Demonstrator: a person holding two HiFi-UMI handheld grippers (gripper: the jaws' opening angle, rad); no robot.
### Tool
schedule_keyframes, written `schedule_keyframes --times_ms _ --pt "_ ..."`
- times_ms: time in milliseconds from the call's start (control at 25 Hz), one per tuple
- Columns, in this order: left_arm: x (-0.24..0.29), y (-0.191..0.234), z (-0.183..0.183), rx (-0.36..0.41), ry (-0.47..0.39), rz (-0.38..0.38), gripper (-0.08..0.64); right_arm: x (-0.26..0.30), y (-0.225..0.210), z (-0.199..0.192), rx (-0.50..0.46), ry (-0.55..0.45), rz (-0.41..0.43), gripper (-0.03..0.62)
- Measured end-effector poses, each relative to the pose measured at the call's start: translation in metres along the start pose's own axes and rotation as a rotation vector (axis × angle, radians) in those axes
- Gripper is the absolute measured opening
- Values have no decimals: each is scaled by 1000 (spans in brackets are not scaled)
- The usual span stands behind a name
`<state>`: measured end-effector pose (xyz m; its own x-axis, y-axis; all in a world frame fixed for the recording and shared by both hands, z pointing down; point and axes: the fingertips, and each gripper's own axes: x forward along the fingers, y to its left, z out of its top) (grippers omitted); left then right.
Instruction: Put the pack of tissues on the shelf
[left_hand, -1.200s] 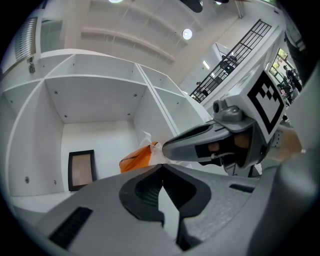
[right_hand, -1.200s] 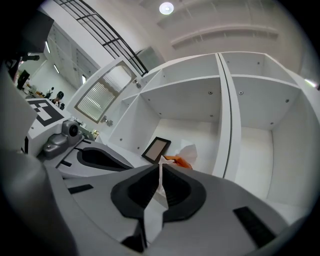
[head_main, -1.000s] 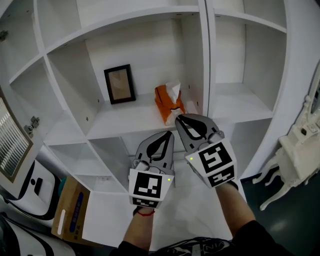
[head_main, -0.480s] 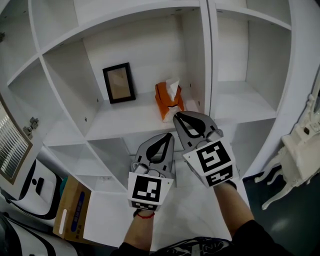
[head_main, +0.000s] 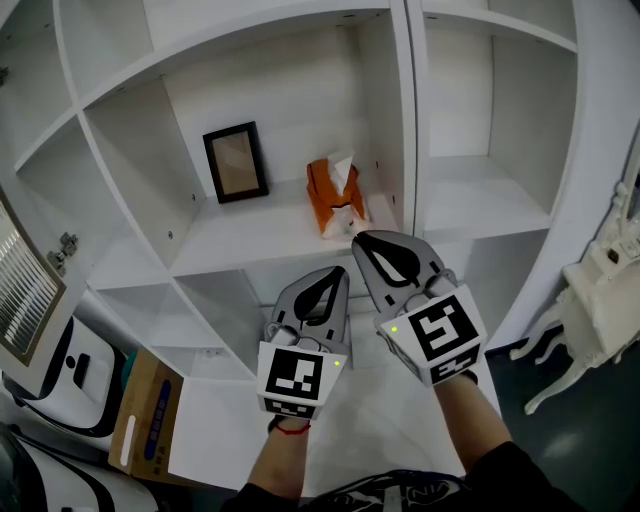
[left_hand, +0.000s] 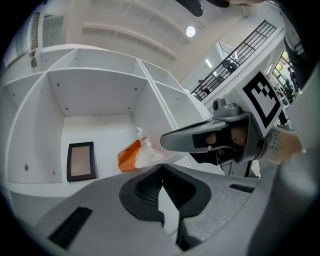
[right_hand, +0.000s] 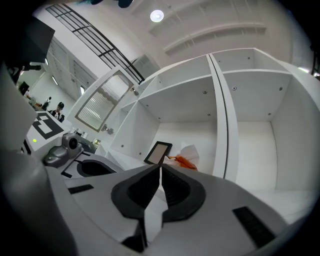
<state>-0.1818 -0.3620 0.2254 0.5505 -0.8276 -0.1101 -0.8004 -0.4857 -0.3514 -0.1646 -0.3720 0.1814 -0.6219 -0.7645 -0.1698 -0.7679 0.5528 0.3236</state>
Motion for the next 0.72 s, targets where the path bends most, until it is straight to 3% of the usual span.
schedule_keyframes --times_ms 240,440,600,720 --pt "-14 -2 -10 -68 -14 15 6 -17 20 -23 38 23 21 12" --pt "-28 -8 -42 -206 -2 -15 6 -27 41 -51 62 47 56 9" --pt "-41 -15 -62 -201 17 13 6 -36 63 -74 93 74 93 8" --pt "-49 -23 -76 -245 7 12 6 -42 76 -91 105 103 110 6"
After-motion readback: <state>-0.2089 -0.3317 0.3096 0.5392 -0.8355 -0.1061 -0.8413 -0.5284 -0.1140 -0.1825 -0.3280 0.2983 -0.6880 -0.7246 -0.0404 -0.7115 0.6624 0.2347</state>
